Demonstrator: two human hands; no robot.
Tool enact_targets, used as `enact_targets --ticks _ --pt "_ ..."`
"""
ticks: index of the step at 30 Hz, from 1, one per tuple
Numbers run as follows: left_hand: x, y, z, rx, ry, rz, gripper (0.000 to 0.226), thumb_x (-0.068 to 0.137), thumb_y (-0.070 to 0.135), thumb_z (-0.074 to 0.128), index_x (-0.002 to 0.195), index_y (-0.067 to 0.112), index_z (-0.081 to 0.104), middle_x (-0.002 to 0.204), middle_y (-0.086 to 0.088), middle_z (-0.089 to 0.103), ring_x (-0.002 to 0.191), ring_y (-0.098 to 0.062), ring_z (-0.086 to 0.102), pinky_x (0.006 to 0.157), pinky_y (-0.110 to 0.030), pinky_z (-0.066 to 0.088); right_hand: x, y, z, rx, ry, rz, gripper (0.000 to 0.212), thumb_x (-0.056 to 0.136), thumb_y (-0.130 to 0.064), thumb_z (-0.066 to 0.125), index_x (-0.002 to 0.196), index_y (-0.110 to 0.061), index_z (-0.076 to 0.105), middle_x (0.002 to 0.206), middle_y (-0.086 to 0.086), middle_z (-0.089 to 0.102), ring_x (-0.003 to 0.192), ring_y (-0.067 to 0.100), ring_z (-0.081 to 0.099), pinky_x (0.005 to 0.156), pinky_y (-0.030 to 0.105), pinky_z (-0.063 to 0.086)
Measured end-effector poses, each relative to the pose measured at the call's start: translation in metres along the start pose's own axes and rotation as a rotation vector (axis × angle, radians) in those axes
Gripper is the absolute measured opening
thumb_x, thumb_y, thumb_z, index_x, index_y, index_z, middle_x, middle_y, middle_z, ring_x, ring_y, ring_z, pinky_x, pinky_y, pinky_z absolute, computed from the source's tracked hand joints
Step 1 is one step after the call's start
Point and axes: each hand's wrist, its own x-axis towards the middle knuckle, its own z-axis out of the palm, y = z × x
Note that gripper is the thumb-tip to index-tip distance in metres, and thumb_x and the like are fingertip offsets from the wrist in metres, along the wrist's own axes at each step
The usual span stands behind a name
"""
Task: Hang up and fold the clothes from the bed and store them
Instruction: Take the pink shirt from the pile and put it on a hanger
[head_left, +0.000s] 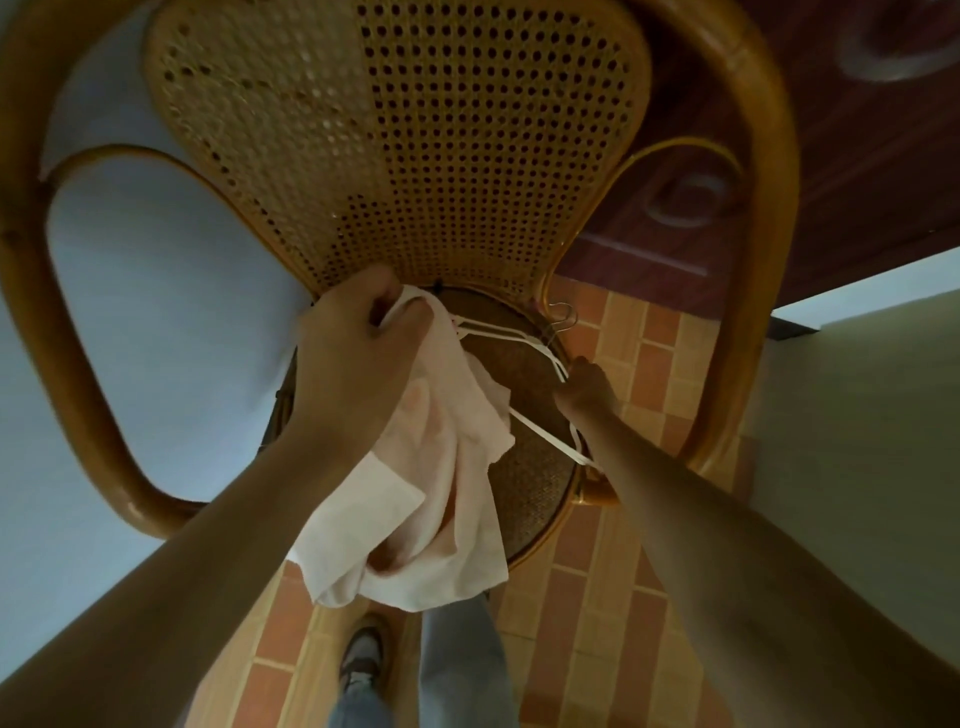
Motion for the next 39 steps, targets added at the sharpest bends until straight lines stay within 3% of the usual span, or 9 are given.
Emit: enact_targets --ticks 6,10,13,18,24,27,31,35,39 --pt "0.009 -0.011 0.018 -0.028 -0.005 0.030 0.024 0.090 0.011 0.057 0.073 -0.005 0.051 0.064 -0.021 0.049 0.064 -0.028 0.043 0.047 -0.016 0.029 0.026 -0.007 0.010 -0.238 0.048 -0.061 0.032 0.100 -0.015 0.050 0.132 -0.008 0.052 0.130 0.013 0.053 0.119 0.029 0.055 0.090 0.037 0.047" --pt "0.008 -0.013 0.023 -0.044 -0.012 0.029 0.026 0.090 0.007 0.059 0.070 -0.004 0.048 0.061 -0.019 0.046 0.055 -0.013 0.039 0.048 -0.014 0.031 0.030 -0.008 0.012 -0.382 0.090 -0.079 0.030 0.097 -0.009 0.053 0.127 -0.009 0.057 0.126 0.011 0.056 0.113 0.027 0.058 0.087 0.034 0.048" --pt "0.006 -0.013 0.021 -0.031 -0.010 0.034 0.026 0.089 0.006 0.059 0.069 -0.006 0.047 0.060 -0.018 0.046 0.056 -0.011 0.039 0.048 -0.014 0.031 0.025 -0.010 0.008 -0.398 0.106 -0.069 0.028 0.098 -0.007 0.051 0.124 -0.009 0.059 0.123 0.011 0.061 0.111 0.027 0.062 0.085 0.033 0.049" --pt "0.000 -0.006 0.009 -0.012 -0.027 0.031 0.025 0.089 0.006 0.058 0.069 -0.005 0.046 0.060 -0.017 0.044 0.056 -0.010 0.037 0.049 -0.014 0.029 0.004 -0.021 -0.008 -0.310 0.133 -0.147 0.027 0.102 -0.010 0.042 0.123 -0.009 0.058 0.119 0.012 0.065 0.108 0.030 0.064 0.074 0.030 0.039" --pt "-0.017 -0.001 -0.020 0.009 -0.043 0.022 0.027 0.088 0.008 0.059 0.066 -0.001 0.044 0.055 -0.006 0.040 0.054 -0.009 0.035 0.048 -0.014 0.029 -0.034 -0.036 -0.030 -0.184 0.144 -0.309 0.029 0.104 -0.024 0.041 0.121 -0.010 0.060 0.117 0.012 0.065 0.109 0.029 0.062 0.073 0.030 0.038" --pt "-0.028 0.003 -0.041 0.019 -0.044 0.019 0.030 0.088 0.009 0.059 0.063 0.005 0.043 0.054 -0.001 0.039 0.052 -0.008 0.037 0.049 -0.016 0.029 -0.059 -0.045 -0.043 -0.140 0.154 -0.399 0.028 0.104 -0.024 0.041 0.119 -0.010 0.061 0.115 0.014 0.065 0.109 0.031 0.061 0.079 0.034 0.044" --pt "-0.047 0.011 -0.075 0.055 -0.035 0.067 0.040 0.088 0.008 0.059 0.057 0.020 0.037 0.051 0.005 0.036 0.052 -0.004 0.042 0.050 -0.015 0.029 -0.097 -0.058 -0.064 0.061 0.144 -0.441 0.024 0.102 -0.022 0.043 0.102 -0.012 0.064 0.097 0.011 0.065 0.095 0.031 0.066 0.083 0.043 0.052" --pt "-0.071 0.022 -0.119 0.081 -0.050 0.117 0.037 0.088 0.008 0.058 0.058 0.019 0.039 0.053 0.002 0.039 0.055 -0.005 0.044 0.052 -0.014 0.030 -0.148 -0.069 -0.093 0.198 0.183 -0.525 0.019 0.099 -0.019 0.050 0.093 -0.011 0.065 0.084 0.011 0.070 0.080 0.030 0.068 0.078 0.050 0.055" --pt "-0.095 0.044 -0.168 0.063 -0.053 0.195 0.043 0.087 0.007 0.060 0.056 0.021 0.033 0.049 0.005 0.034 0.052 -0.004 0.043 0.050 -0.016 0.030 -0.222 -0.080 -0.135 0.240 0.272 -0.600 0.017 0.097 -0.023 0.053 0.094 -0.013 0.066 0.081 0.010 0.071 0.079 0.029 0.069 0.073 0.047 0.054"
